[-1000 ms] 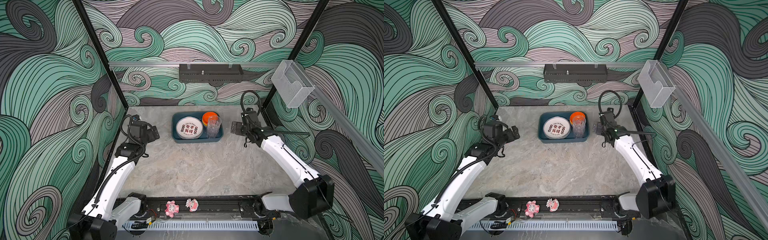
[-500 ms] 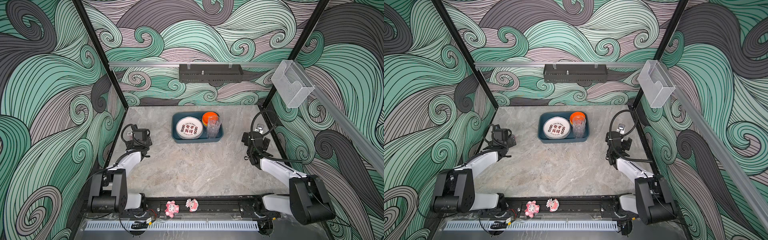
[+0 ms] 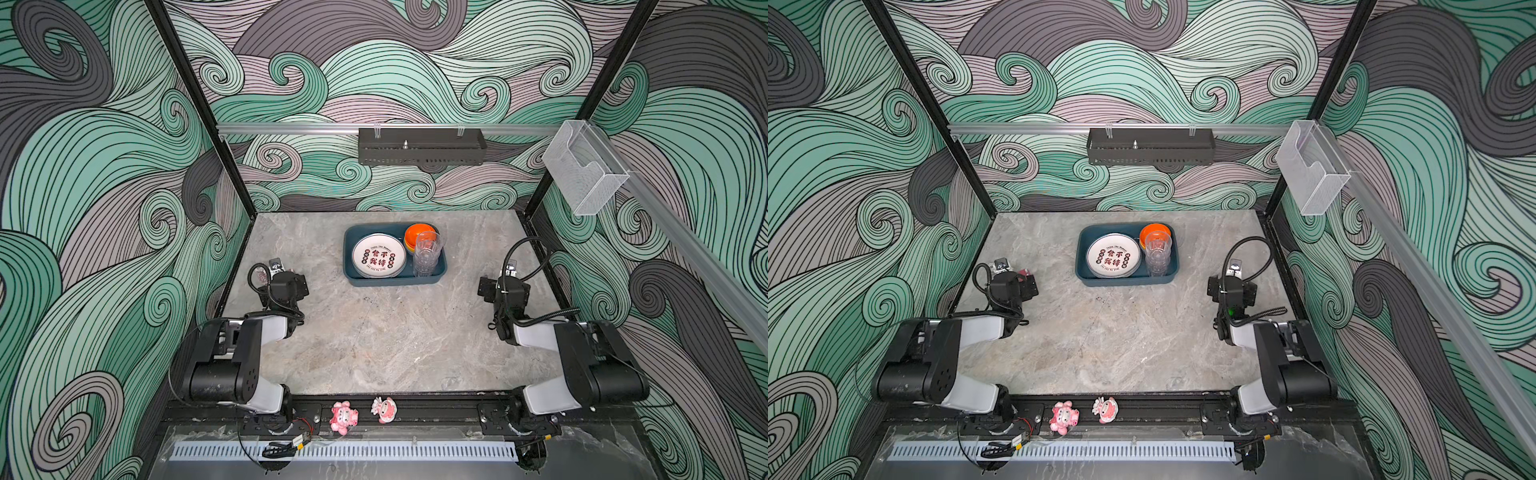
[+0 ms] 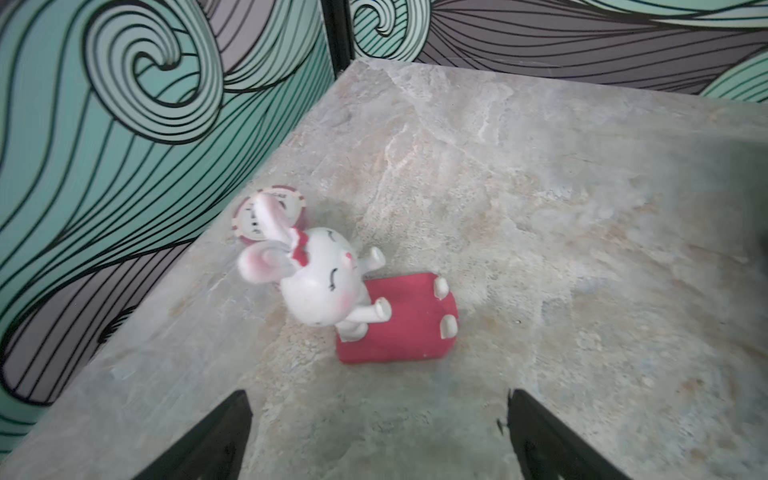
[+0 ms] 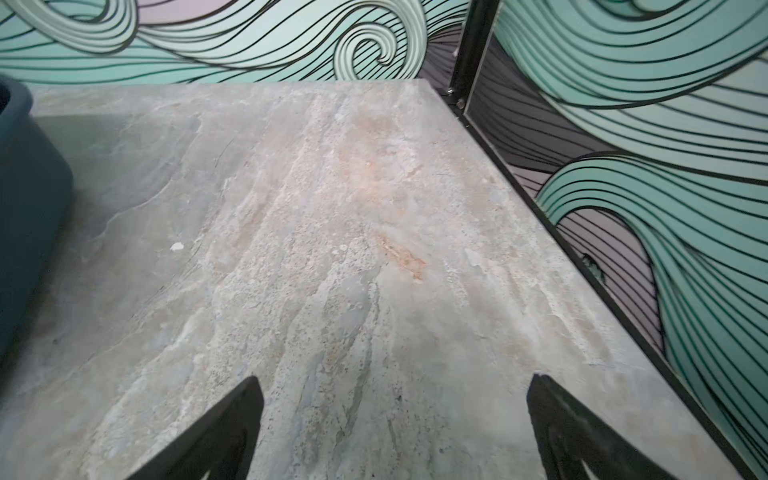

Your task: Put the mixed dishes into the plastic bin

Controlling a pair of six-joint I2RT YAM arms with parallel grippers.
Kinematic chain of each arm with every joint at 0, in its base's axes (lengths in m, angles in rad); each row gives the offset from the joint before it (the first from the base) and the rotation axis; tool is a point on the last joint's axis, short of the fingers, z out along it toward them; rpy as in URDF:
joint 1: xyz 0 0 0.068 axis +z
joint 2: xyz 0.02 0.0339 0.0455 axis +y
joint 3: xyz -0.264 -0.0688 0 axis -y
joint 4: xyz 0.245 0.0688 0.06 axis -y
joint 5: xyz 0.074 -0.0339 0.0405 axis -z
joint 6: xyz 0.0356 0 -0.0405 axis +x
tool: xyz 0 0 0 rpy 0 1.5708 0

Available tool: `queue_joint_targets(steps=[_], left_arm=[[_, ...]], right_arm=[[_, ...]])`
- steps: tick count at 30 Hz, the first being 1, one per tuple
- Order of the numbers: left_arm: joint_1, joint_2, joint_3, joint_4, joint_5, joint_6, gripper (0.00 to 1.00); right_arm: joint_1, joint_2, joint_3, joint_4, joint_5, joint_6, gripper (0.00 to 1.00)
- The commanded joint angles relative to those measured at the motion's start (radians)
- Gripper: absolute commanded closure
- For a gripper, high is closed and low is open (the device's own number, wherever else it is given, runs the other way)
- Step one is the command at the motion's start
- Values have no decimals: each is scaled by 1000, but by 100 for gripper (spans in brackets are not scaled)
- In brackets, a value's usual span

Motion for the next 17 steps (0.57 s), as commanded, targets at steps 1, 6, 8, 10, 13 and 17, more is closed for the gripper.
queue_joint_targets(steps=[1,6,8,10,13,17], left_arm=[[8,63,-34,244,71,78,1],[10,35,-3,135,68,55,2],[10,17,19,68,63,34,1],[11,18,15,71,64,40,2],[12,6,27,25,69,25,2],[11,8,18,51,65,30,1]], right_arm=[[-34,56,-14,206,-159,-28,1],[-32,31,-6,152,-167,-34,1],[-33,22,1,119,-172,-30,1],[-32,24,1,129,-172,-30,1],[-37,37,11,121,-185,-28,1],[-43,24,6,115,-196,-27,1]])
